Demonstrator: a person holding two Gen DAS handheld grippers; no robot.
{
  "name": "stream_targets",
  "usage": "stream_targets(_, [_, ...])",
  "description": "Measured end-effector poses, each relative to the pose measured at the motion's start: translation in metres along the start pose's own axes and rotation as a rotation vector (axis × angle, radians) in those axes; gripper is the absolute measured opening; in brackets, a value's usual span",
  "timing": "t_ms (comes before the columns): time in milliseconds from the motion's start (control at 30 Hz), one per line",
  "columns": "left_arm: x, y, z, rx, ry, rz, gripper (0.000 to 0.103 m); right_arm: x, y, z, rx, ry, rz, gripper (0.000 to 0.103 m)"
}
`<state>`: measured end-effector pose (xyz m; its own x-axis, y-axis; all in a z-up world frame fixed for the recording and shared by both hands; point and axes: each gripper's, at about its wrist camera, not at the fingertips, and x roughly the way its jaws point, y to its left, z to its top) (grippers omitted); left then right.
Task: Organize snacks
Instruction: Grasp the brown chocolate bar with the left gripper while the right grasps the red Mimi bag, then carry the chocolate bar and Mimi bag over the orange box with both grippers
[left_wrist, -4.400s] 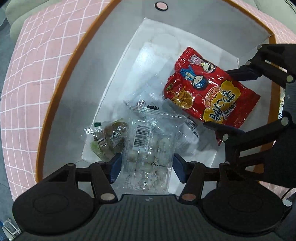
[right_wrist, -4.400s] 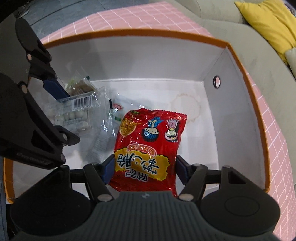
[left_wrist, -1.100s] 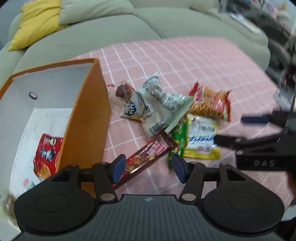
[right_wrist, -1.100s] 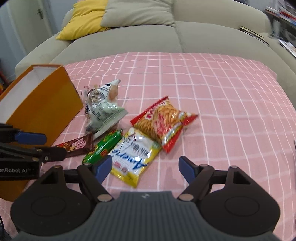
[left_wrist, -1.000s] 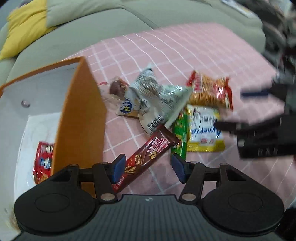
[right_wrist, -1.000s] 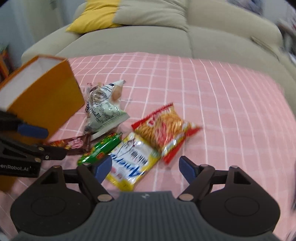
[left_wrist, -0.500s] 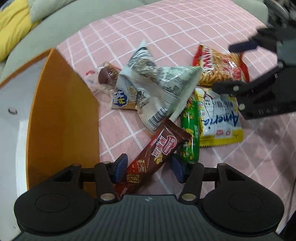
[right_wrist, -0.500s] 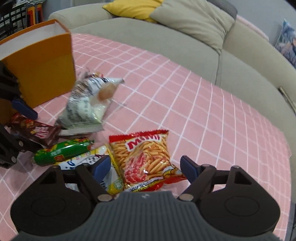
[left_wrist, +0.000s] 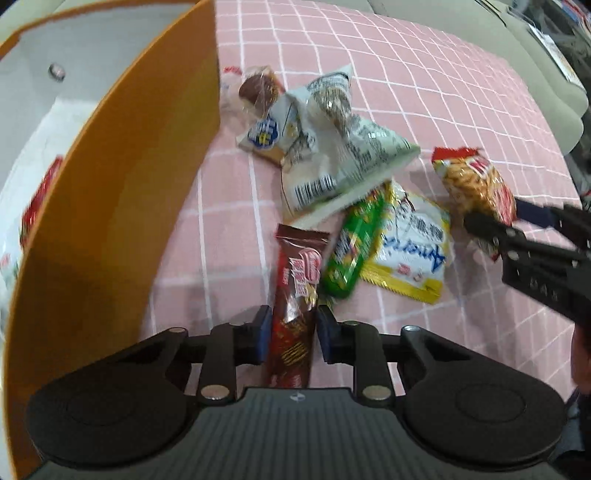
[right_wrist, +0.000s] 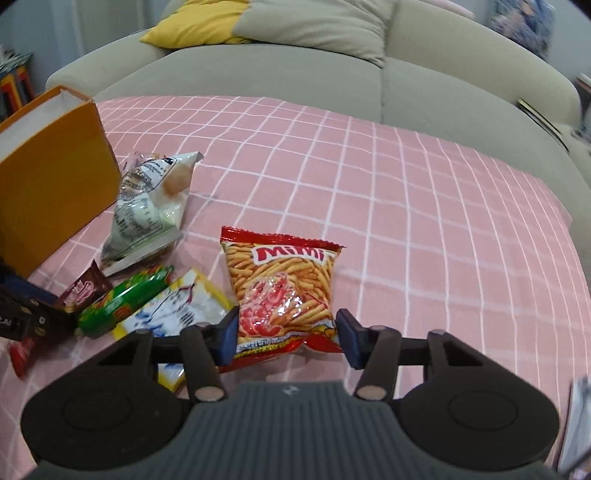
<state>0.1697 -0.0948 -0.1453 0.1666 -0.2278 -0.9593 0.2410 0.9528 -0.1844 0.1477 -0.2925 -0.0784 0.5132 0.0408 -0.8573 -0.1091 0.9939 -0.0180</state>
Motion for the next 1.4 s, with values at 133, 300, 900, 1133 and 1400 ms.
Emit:
stream_targets(133, [-0.003, 0.001, -0.014, 0.020, -0.029, 0.010, 0.039, -0.024, 0.014, -0.017, 0.037, 0.006, 0.018, 0.052])
stream_targets(300, [-0.005, -0.008, -0.012, 0.059, -0.049, 0.033, 0.058, -0.034, 0.040, -0.033, 0.031, 0.055, -0.005, 0.053])
stream_targets(900, [0.011, -0.032, -0.008, 0.099, -0.081, 0.133, 0.036, -0.019, 0.009, -0.035, 0.348, 0.112, 0.183, 0.066])
stream_targets(1133, [0.010, -0.031, -0.005, 0.113, -0.079, 0.148, 0.035, -0.020, 0.023, -0.042, 0.315, 0.134, 0.178, 0.052])
stream_targets(1400, [0.003, -0.025, -0.011, 0.090, -0.116, 0.139, 0.026, -0.026, 0.037, -0.041, 0.245, 0.120, 0.146, 0.034])
